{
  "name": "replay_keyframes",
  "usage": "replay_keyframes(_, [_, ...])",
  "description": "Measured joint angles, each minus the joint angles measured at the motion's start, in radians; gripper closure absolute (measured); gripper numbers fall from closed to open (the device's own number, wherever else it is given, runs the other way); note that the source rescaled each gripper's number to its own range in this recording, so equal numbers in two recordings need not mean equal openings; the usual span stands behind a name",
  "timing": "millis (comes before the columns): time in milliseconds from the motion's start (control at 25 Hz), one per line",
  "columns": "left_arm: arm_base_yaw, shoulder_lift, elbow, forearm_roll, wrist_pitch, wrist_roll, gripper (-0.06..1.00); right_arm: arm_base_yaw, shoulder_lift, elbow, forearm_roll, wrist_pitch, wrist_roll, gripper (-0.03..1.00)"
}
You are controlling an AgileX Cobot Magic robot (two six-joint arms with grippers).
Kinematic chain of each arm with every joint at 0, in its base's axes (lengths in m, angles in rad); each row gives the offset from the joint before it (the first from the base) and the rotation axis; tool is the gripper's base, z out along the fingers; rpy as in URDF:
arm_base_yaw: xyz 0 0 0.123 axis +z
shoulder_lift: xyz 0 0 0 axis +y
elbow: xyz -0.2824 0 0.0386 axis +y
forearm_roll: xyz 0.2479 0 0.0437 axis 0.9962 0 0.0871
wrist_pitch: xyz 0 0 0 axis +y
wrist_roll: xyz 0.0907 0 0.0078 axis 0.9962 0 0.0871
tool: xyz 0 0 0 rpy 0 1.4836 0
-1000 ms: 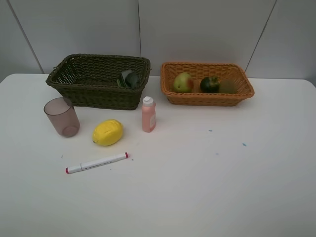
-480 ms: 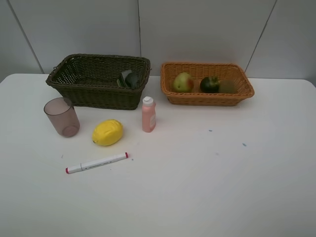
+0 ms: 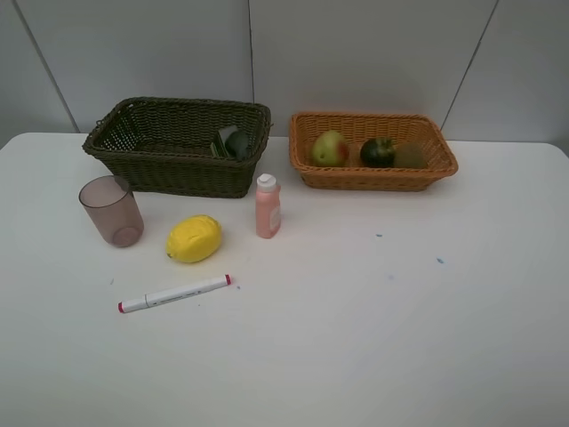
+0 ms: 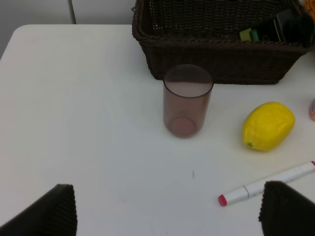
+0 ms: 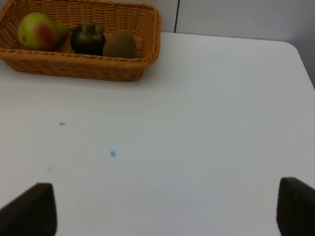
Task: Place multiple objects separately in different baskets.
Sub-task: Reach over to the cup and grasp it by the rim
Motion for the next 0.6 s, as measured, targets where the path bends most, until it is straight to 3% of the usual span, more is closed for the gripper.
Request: replay_keyframes(600, [0.000,0.000,0.000,0.000,0.000,0.000,-0.02,0.001,0.000,0.000,0.000,0.000,0.000,0.00])
